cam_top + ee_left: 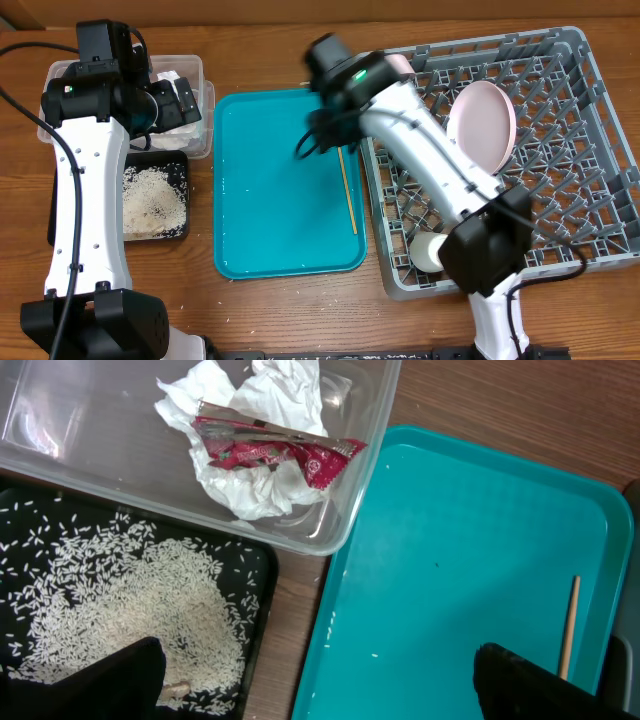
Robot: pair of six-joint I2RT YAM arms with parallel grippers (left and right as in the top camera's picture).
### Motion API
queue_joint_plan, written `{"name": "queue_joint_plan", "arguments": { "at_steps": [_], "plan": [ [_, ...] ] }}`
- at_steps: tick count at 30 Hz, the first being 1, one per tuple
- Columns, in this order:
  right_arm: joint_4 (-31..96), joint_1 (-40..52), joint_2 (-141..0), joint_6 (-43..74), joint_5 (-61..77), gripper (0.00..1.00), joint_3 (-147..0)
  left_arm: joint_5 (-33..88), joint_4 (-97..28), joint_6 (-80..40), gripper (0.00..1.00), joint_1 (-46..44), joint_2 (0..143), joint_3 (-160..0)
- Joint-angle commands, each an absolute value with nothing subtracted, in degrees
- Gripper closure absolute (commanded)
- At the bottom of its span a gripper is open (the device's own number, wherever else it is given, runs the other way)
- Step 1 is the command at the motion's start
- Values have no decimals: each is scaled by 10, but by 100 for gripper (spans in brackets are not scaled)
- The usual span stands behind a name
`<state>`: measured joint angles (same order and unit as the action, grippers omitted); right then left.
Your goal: Sort waste into correct bins and load items into the dishwasher
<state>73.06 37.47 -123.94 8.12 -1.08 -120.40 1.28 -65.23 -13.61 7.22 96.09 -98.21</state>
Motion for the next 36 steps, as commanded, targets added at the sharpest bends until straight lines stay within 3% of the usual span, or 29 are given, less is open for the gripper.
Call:
{"name": "queue_joint_plan", "arguments": {
  "at_steps": [1, 18, 22, 28, 34, 36],
  "plan": [
    [696, 397, -1236, 97, -44, 38, -1149, 11, -654, -144, 0, 71, 955, -991],
    [567, 356, -1256, 104, -34, 37, -982, 11, -654, -144, 0, 71, 955, -991],
    [571, 352, -1284, 100, -10, 42, -982, 11, -654, -144, 0, 71, 955, -991],
    [578, 353, -1295, 85, -3, 58, -982, 11, -654, -144, 0, 71, 955, -991],
    [584, 355, -1295, 85, 8, 93, -984, 11, -654, -144, 0, 71, 955, -991],
    [588, 355, -1295, 85, 8, 96, -988, 11, -654, -144, 0, 71, 955, -991]
  ]
}}
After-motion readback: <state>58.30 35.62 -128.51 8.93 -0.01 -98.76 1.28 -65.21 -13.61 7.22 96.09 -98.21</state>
